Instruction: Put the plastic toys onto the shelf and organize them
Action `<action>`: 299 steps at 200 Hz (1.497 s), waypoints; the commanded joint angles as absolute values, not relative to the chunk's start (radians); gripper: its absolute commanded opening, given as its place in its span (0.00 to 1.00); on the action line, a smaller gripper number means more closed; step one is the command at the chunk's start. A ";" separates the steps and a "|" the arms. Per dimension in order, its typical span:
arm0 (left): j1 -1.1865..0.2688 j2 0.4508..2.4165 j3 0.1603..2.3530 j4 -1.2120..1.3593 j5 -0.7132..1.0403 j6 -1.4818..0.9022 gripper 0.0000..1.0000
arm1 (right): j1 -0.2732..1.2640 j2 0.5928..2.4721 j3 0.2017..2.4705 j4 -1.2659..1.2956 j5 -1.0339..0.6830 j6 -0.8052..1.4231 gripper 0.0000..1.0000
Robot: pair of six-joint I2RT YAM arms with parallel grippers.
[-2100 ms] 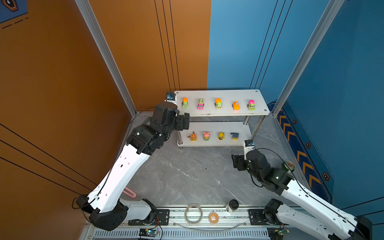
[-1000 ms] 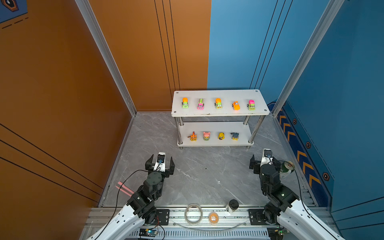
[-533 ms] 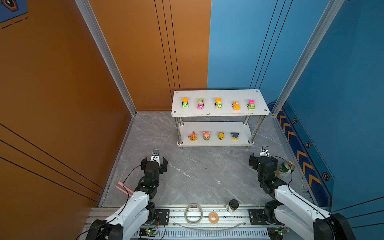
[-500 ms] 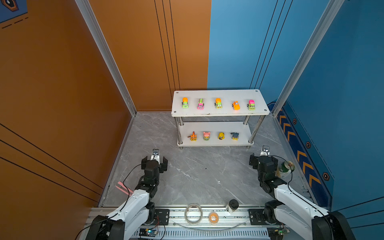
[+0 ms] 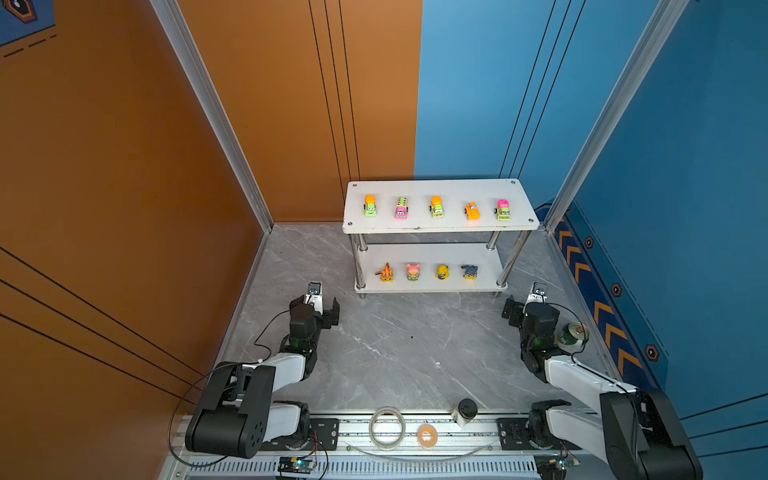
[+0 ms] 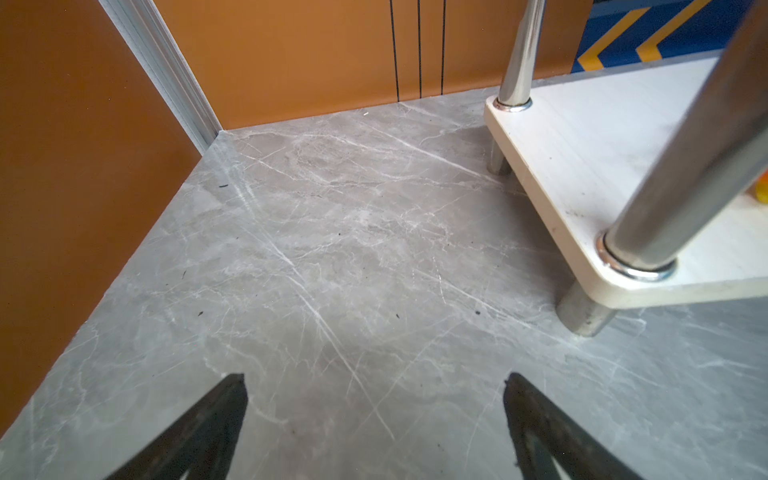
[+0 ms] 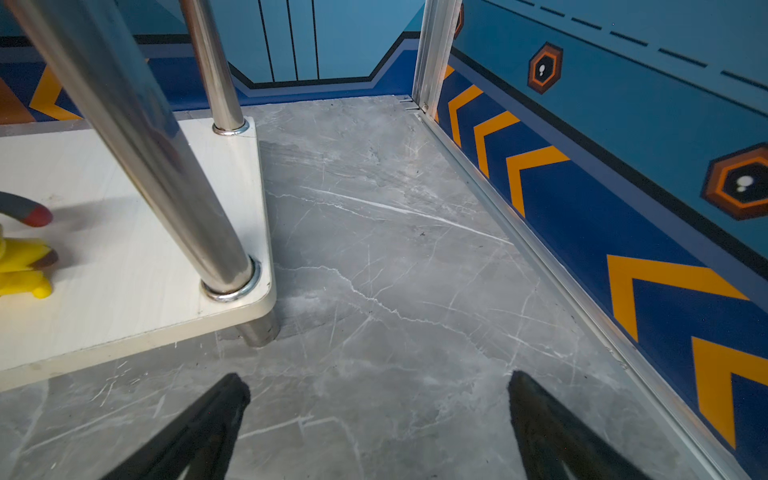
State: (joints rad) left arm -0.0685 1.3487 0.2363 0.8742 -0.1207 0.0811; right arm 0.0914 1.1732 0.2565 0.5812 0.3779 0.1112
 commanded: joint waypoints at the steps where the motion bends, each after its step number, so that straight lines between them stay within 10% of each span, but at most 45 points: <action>1: -0.027 1.477 0.241 1.085 -0.038 0.038 0.98 | 0.063 1.214 0.282 0.684 0.334 0.111 1.00; 93: 0.009 1.574 0.256 1.177 -0.029 -0.006 0.98 | 0.033 1.556 0.295 1.076 0.231 0.084 1.00; 299: 0.005 1.562 0.370 0.938 -0.052 -0.011 0.98 | 0.045 1.531 0.380 0.865 0.206 0.061 1.00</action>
State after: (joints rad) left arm 0.0048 1.5745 0.3496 0.9482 -0.0257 -0.0051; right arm 0.0410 1.5337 0.3580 0.8948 0.1875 0.0742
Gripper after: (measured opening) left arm 0.977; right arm 0.999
